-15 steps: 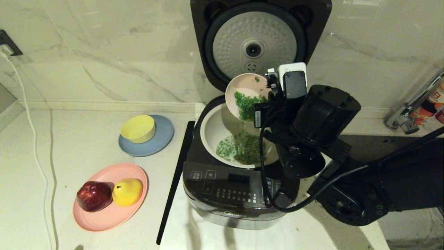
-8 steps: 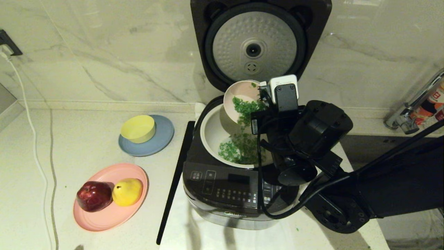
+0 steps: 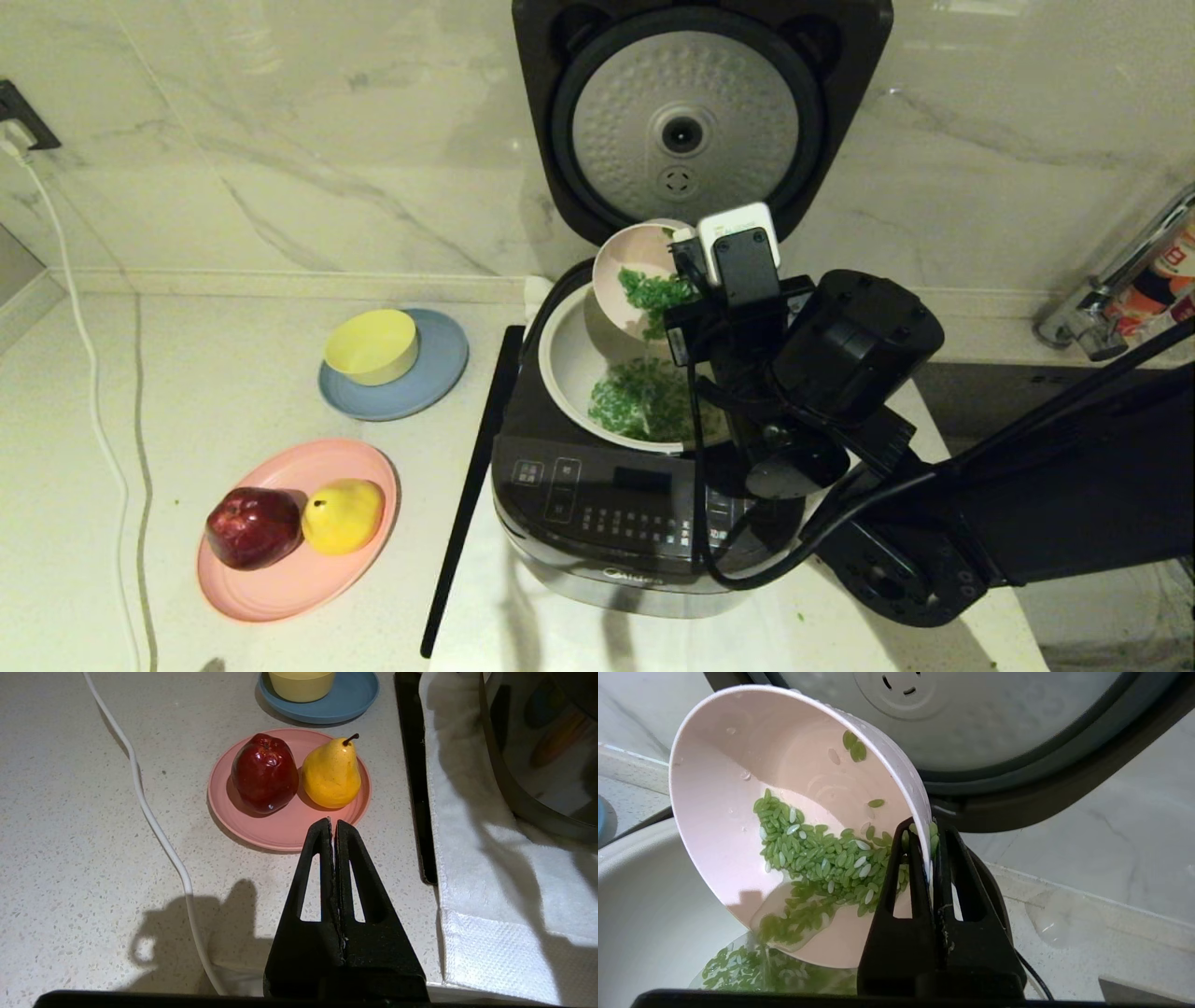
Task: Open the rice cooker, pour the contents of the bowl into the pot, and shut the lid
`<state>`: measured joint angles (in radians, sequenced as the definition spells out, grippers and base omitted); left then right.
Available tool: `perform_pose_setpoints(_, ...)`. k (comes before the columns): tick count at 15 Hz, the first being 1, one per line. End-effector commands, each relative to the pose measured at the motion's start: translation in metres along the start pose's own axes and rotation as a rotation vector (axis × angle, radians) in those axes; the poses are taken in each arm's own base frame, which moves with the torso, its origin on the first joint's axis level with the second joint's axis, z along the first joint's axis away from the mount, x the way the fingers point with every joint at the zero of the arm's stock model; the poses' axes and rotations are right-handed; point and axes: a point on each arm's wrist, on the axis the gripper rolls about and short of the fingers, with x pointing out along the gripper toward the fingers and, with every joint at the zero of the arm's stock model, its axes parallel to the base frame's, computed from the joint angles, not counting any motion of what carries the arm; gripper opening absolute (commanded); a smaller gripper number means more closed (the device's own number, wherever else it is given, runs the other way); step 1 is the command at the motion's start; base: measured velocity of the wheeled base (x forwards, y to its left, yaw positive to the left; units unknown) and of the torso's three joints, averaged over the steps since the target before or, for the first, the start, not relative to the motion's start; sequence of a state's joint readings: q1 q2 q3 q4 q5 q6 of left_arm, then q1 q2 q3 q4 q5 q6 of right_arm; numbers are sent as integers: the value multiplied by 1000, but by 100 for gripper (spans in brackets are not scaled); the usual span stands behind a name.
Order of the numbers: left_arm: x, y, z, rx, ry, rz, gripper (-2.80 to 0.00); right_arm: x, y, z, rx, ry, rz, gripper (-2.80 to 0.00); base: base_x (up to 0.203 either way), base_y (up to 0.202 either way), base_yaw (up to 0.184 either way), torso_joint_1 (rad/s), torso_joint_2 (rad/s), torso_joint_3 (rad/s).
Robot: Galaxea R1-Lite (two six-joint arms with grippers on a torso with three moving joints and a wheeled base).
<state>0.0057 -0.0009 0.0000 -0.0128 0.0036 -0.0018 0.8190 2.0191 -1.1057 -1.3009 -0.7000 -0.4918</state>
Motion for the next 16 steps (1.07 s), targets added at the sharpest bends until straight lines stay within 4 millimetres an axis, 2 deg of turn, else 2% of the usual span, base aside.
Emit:
perform_pose_setpoints(1, 1, 0, -3, 0, 11, 0, -280, -3, -1, 7, 2, -14, -2, -280, 0, 0, 0, 0, 0, 0)
perform_pose_setpoints(7, 1, 0, -3, -1, 10, 1, -280, -7, 1, 8, -12, 12, 6, -280, 0, 0, 0, 0, 0, 0)
perform_pose_setpoints(9, 1, 0, -2, 0, 9, 1, -280, -5, -2, 15, -4, 42, 4, -280, 0, 0, 0, 0, 0, 0)
perform_pose_setpoints(12, 1, 0, -3, 0, 11, 1, -280, 1, -7, 22, 58, 164, 27, -280, 0, 0, 0, 0, 0, 0)
perform_pose_setpoints(16, 1, 0, -3, -1, 10, 1, -280, 16, -26, 34, 193, 382, 28, -280, 0, 0, 0, 0, 0, 0)
